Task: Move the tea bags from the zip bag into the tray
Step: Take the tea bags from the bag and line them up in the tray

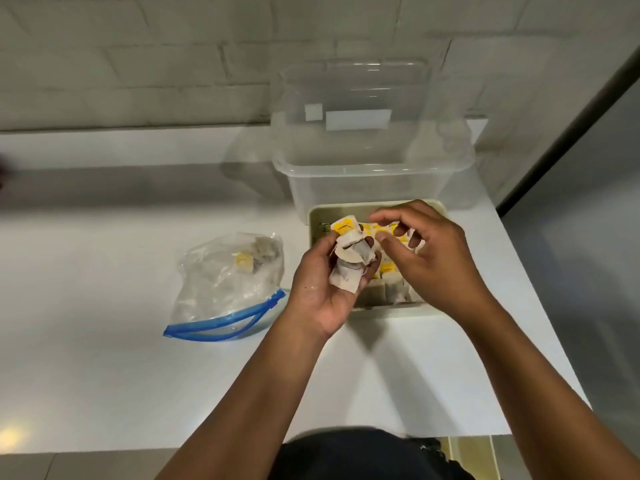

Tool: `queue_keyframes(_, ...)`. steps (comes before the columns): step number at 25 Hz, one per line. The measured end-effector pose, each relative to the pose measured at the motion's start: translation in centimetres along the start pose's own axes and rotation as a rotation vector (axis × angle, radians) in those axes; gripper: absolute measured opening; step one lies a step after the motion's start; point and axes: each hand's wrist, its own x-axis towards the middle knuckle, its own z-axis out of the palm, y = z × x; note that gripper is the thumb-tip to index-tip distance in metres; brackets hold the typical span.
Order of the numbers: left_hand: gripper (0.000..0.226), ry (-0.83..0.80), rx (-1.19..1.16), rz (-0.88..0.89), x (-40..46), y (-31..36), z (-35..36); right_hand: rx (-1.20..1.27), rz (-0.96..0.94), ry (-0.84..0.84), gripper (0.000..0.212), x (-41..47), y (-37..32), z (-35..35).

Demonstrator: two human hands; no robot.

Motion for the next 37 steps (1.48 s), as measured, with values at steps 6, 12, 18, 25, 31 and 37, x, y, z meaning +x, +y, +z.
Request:
queue_keyframes(6, 0.027, -0.003, 0.077, -0.029, 1.2, -1.5, 1.8, -0.419, -0.258, -0.193, 0.023, 0.1, 1.7, 0.7)
queue_keyframes(12, 0.026, 0.062, 0.027, -0.13, 3.6, -2.2, 1.7, 0.247, 0.228, -0.047, 0.006, 1.6, 2.5, -2.9)
queue_keyframes(18, 0.032, 0.093, -0.003, -0.072, 5.2, 0.2, 0.0, -0.321, 0.293, -0.453, 0.011, 1.7, 5.8, -5.8)
queue_keyframes(25, 0.028, 0.099, 0.208, -0.01, 4.9, 1.6, -0.6, -0.636, 0.24, -0.938, 0.019, 2.4, 7.4, -3.5)
queue_keyframes(31, 0.022, 0.113, 0.257, 0.004, 4.6, 1.7, -0.7, -0.846, 0.25, -0.851, 0.012, 2.3, 8.7, -1.5)
queue_keyframes(37, 0.026, 0.132, 0.288, 0.016, 4.3, 1.8, -0.8, -1.249, 0.059, -0.757, 0.023, 2.8, 8.5, -0.6)
